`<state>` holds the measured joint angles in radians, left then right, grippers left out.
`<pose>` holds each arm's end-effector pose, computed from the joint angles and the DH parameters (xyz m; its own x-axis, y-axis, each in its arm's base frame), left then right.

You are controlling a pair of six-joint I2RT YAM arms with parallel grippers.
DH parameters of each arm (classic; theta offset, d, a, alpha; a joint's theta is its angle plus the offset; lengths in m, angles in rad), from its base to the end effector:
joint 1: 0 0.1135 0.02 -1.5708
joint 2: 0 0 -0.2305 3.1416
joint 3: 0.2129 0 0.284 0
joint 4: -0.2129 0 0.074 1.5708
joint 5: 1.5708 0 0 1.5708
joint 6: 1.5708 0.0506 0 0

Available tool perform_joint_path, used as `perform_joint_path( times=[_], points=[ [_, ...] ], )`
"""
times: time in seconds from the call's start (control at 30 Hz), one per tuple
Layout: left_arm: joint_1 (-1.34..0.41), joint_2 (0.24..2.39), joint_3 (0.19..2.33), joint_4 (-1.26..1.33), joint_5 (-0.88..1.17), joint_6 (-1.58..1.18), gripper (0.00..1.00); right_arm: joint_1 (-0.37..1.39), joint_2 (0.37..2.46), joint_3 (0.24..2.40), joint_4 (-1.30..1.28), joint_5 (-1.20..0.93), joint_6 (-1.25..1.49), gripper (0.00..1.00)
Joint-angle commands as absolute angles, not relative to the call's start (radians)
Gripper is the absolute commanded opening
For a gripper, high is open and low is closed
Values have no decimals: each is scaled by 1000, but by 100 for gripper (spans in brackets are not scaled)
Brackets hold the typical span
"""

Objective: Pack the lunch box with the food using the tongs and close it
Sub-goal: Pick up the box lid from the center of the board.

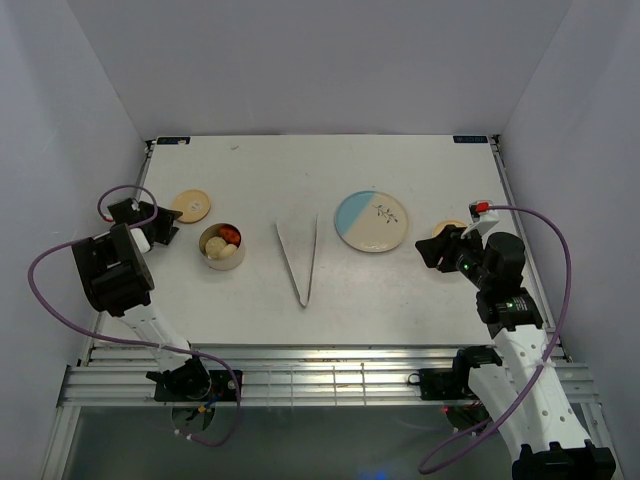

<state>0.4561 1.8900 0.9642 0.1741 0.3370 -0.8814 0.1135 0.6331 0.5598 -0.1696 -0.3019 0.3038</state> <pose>0.3630 0.1594 0.0635 -0.2366 -0.9272 -0.2904 -0.5995 0.3745 -0.7073 0.2309 0.0415 0.2600 -0.3462 0.2480 -0.9048 -0.3053 0.8821 0.3586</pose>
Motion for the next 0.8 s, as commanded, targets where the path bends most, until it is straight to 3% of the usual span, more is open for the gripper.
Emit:
perform_joint_path(
  times=[0.0, 0.67, 0.77],
  points=[
    [453, 1910, 980, 187, 333, -873, 60, 118, 632, 558, -124, -302, 301, 51],
    [431, 1971, 985, 229, 331, -900, 48, 118, 630, 560, -130, -267, 296, 51],
    [428, 1967, 976, 241, 322, -900, 42, 118, 634, 560, -130, -265, 298, 51]
  ],
)
